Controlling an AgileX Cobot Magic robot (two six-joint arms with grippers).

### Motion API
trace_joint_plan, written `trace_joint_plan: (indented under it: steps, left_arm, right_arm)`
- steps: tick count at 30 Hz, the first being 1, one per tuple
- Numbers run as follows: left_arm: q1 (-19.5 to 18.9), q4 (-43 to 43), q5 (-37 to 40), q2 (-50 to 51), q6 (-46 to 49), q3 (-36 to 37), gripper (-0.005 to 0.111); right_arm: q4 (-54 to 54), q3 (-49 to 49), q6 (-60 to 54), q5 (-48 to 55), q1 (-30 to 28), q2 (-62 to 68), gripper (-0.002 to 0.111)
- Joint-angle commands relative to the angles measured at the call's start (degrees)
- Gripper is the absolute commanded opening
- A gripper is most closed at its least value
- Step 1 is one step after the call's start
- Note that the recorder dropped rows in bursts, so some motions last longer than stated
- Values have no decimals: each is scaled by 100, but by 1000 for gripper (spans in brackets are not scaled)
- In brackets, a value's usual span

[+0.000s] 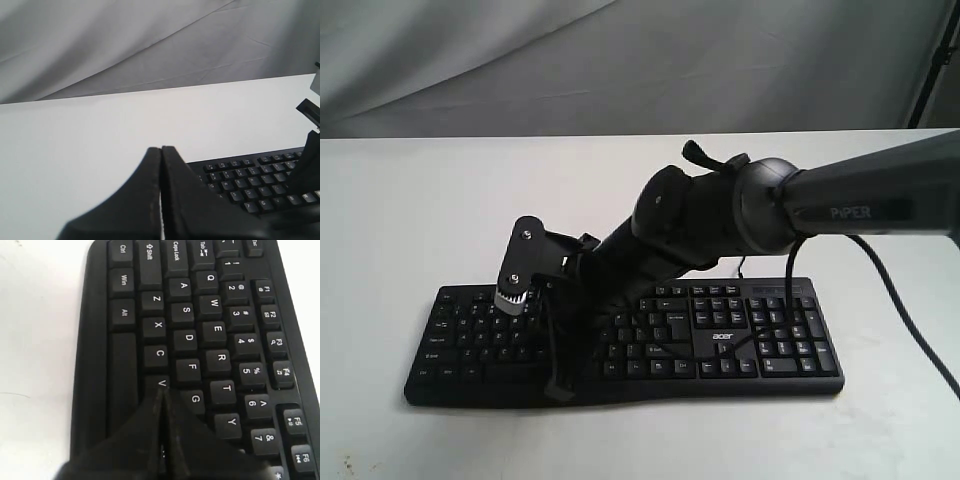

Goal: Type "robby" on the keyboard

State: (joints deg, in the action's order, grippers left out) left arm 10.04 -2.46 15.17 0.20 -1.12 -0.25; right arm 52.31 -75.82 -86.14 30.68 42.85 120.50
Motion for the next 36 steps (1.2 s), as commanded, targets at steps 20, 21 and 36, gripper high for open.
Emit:
trace_joint_plan:
  steps: [20, 21, 36]
  left_arm:
    - [32, -27, -33, -20, -16, 25, 0]
    - [32, -27, -33, -20, -16, 25, 0]
    - [32, -27, -33, -20, -16, 25, 0]
  right_arm:
    - [-78, -296, 176, 96, 1, 260, 0]
    - [-142, -296, 240, 122, 1, 232, 0]
    - [-286, -296, 310, 249, 1, 232, 0]
